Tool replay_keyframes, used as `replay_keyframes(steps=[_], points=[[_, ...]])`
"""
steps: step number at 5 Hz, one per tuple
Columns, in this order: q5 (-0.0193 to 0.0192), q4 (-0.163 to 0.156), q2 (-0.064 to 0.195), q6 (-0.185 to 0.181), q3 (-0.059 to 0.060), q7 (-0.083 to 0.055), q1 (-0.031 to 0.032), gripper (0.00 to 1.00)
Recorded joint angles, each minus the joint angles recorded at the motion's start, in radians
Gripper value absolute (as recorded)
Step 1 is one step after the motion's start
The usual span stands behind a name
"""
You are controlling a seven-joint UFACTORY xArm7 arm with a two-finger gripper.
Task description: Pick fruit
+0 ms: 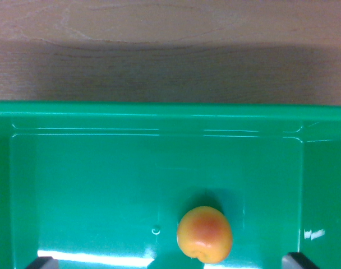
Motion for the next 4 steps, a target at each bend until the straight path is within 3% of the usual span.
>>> replay_keyframes(steps=[1,2,3,4], points=[[-0.0006,-0.032,0.008,-0.039,-0.002,-0.007,-0.0018,0.00],[-0.0006,-0.032,0.008,-0.039,-0.002,-0.007,-0.0018,0.00],[-0.0012,-0.067,0.016,-0.081,-0.003,-0.014,-0.0038,0.00],[-0.0012,-0.067,0.016,-0.081,-0.003,-0.014,-0.0038,0.00]])
